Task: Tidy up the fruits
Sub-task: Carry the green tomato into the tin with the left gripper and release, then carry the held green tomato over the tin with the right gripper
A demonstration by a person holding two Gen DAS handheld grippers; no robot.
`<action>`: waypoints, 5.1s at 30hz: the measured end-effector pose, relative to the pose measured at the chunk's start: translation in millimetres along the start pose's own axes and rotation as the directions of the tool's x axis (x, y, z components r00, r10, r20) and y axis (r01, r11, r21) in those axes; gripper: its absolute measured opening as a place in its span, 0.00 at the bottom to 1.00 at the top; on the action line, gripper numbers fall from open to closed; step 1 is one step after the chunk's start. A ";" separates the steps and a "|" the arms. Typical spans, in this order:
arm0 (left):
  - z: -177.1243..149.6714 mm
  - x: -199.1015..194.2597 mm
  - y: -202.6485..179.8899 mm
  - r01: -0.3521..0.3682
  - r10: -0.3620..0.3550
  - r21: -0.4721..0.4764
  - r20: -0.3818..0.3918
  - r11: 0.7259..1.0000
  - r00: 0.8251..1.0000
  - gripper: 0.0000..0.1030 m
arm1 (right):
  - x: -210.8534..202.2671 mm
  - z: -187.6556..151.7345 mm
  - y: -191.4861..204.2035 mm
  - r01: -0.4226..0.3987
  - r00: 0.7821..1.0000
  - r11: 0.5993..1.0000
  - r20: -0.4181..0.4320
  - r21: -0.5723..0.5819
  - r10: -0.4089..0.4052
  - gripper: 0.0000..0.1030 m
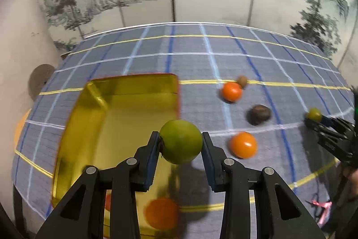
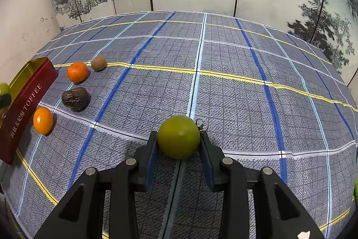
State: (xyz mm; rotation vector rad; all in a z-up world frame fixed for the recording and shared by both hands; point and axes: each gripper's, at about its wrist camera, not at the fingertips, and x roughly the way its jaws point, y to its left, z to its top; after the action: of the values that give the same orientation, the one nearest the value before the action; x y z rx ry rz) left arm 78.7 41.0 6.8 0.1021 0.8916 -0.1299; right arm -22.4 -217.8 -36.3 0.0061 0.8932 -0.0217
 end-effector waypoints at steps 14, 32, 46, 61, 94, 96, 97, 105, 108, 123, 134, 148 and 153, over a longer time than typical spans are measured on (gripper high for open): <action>0.8 39.9 64.7 -0.092 0.089 -0.062 -0.061 0.994 0.994 0.37 | 0.3 -0.2 -0.1 0.007 1.000 1.000 -0.001 -0.005 -0.007 0.32; -7.9 61.0 87.2 -0.081 0.069 -0.095 -0.127 0.992 0.989 0.37 | 0.3 -0.2 0.6 0.009 1.000 1.000 -0.002 -0.006 -0.009 0.33; -14.0 64.4 92.9 -0.073 0.054 -0.116 -0.160 0.991 0.986 0.37 | 0.5 -0.4 2.2 0.014 1.000 1.000 -0.003 -0.008 -0.014 0.33; -13.7 60.6 95.3 -0.088 0.070 -0.112 -0.150 0.990 0.986 0.54 | 0.7 -0.3 2.1 0.015 1.000 1.000 -0.003 -0.009 -0.015 0.33; -33.6 3.9 83.2 -0.087 0.085 -0.144 -0.022 0.986 0.996 0.68 | -2.7 8.9 9.4 0.005 1.000 1.000 0.003 -0.002 -0.005 0.32; -33.4 1.6 83.0 -0.088 0.086 -0.149 -0.017 0.985 0.996 0.68 | -6.7 13.9 15.1 -0.003 1.000 1.000 0.012 -0.007 0.004 0.32; -33.4 0.2 83.0 -0.089 0.088 -0.153 -0.014 0.984 0.996 0.68 | -9.1 15.6 18.7 -0.009 1.000 1.000 0.015 -0.012 0.009 0.32; -34.0 -4.8 92.8 -0.087 0.086 -0.197 -0.013 0.977 0.996 0.68 | -26.0 38.7 65.2 -0.105 0.992 0.990 0.056 -0.091 0.111 0.32; -34.8 -7.4 98.0 -0.080 0.080 -0.217 -0.009 0.973 0.997 0.68 | -31.0 45.2 89.6 -0.160 0.984 0.978 0.060 -0.134 0.169 0.32; -54.8 -25.4 133.1 -0.130 0.132 -0.320 -0.015 0.938 0.991 0.70 | -38.5 59.5 223.0 -0.373 0.917 0.858 0.000 -0.353 0.398 0.32; -62.6 -31.3 145.0 -0.148 0.149 -0.342 -0.024 0.928 0.989 0.70 | -16.9 49.5 280.1 -0.388 0.912 0.795 -0.072 -0.467 0.403 0.32; -69.1 -40.7 159.4 -0.158 0.160 -0.380 -0.027 0.911 0.987 0.70 | 7.2 46.3 302.0 -0.365 0.925 0.778 -0.106 -0.511 0.364 0.32; -71.4 -43.3 162.2 -0.150 0.152 -0.394 -0.027 0.907 0.988 0.70 | 11.2 44.3 306.5 -0.360 0.927 0.773 -0.108 -0.522 0.359 0.32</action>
State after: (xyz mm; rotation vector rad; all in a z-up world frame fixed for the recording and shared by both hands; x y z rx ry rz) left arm 22.1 214.3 1.7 -0.2067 0.8866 0.1969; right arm 25.7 87.8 -18.4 -0.3467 0.8630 0.5938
